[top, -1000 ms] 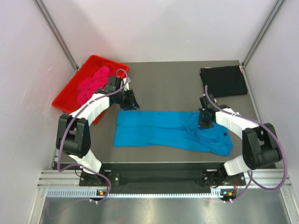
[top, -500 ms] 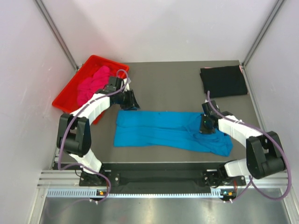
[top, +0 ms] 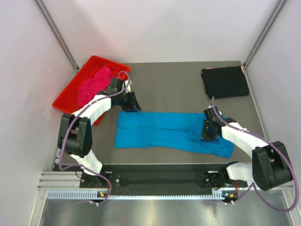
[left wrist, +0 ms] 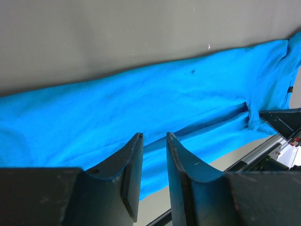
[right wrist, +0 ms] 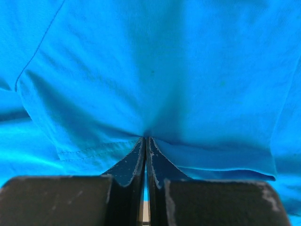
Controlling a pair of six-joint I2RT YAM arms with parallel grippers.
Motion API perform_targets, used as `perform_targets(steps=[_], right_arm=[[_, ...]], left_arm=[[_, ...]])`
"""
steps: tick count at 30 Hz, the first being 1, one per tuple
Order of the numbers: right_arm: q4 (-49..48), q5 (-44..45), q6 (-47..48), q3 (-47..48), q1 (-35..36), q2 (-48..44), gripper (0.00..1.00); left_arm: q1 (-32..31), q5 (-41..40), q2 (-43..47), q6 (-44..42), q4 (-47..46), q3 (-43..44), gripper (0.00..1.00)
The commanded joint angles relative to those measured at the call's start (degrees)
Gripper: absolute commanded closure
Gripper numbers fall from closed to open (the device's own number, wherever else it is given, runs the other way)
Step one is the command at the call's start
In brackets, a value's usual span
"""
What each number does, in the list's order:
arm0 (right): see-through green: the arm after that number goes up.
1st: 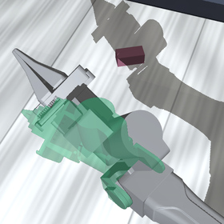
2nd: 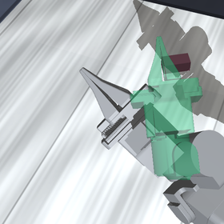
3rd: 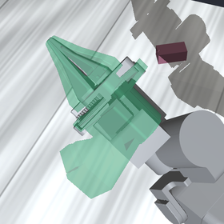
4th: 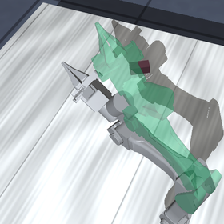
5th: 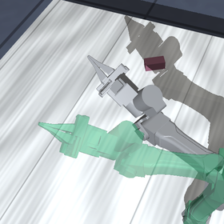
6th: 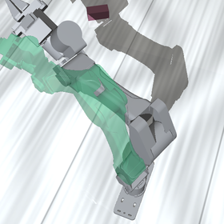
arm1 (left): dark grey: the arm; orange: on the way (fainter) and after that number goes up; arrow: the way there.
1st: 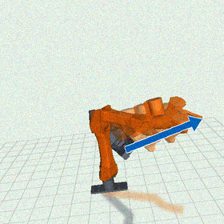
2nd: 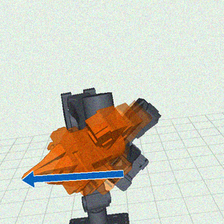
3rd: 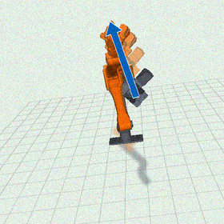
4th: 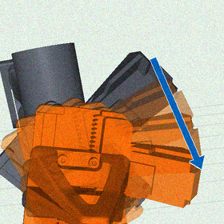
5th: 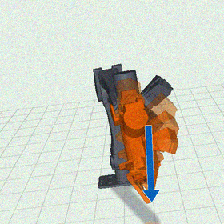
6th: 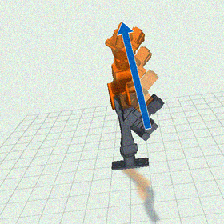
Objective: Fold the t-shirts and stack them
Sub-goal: Fold the tshirt
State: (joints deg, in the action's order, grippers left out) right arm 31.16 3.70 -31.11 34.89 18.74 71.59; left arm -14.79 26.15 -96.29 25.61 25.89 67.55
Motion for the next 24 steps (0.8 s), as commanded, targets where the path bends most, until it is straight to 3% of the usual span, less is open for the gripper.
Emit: perform_targets(steps=[1,8,14,24], right_arm=[[1.7,-0.1,-3.2,0.0,1.2,-1.5,1.0],[8.0,6.0,-3.3,6.3,0.5,-3.3,1.0],[9.5,9.1,-1.1,11.5,-5.5,2.1,1.0],[9.9,7.9,-10.1,2.5,-10.1,-1.9,1.0]], left_arm=[[-0.4,1.4,0.1,0.5,-2.8,0.6,0.68],[-4.9,2.6,0.1,1.4,-3.7,2.7,0.68],[-12.7,5.9,-1.0,6.7,-8.3,4.7,0.68],[-26.5,10.2,-7.7,17.6,-24.8,4.5,0.69]])
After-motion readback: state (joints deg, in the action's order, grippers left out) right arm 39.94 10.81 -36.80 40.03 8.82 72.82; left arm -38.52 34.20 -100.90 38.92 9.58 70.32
